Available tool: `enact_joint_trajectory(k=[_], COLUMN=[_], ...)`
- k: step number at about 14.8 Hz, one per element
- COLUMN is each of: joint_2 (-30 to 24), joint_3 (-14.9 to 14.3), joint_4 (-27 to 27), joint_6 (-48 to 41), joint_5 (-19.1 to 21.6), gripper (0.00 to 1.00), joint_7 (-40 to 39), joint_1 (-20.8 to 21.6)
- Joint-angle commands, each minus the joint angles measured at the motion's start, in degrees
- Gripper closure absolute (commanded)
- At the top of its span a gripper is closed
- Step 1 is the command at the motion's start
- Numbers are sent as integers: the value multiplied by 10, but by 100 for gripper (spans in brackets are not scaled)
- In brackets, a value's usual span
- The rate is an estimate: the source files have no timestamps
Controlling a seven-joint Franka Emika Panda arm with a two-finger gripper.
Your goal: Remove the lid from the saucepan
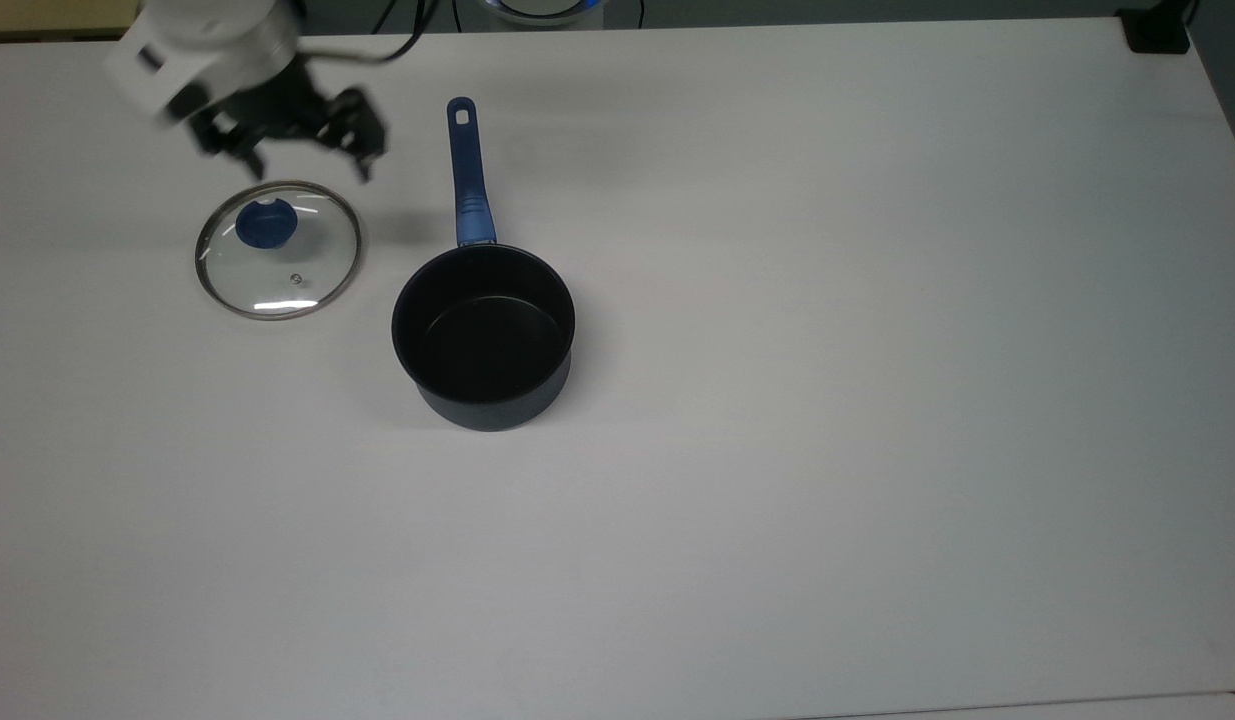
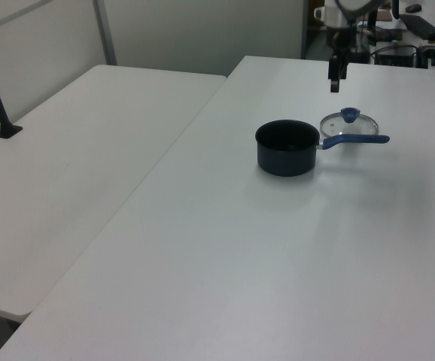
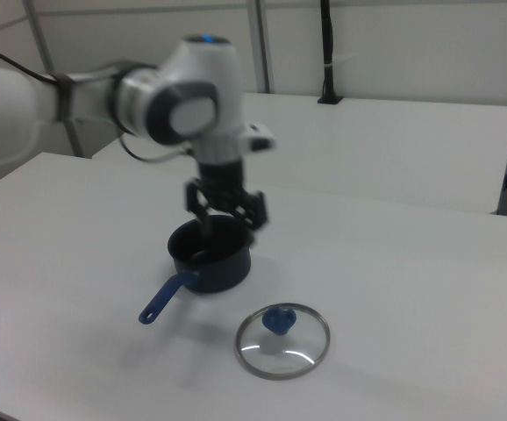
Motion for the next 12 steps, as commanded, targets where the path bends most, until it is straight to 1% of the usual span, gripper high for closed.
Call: enact_joint_trajectory(k=[1, 2, 4, 6, 9, 12], joint_2=[-59, -63, -68, -75, -75, -75], joint_3=[80, 103, 139, 156, 157, 142], joint_4=[-4, -4, -3, 11, 12, 12], joint_6=[-70, -79, -114, -138, -129, -104], joint_5=[-54, -69, -76, -68, -54, -39], gripper=[0, 0, 0, 0, 0, 0], joint_7=[107, 145, 197, 199, 196, 192], joint_1=[-1, -1, -1, -1, -1, -7])
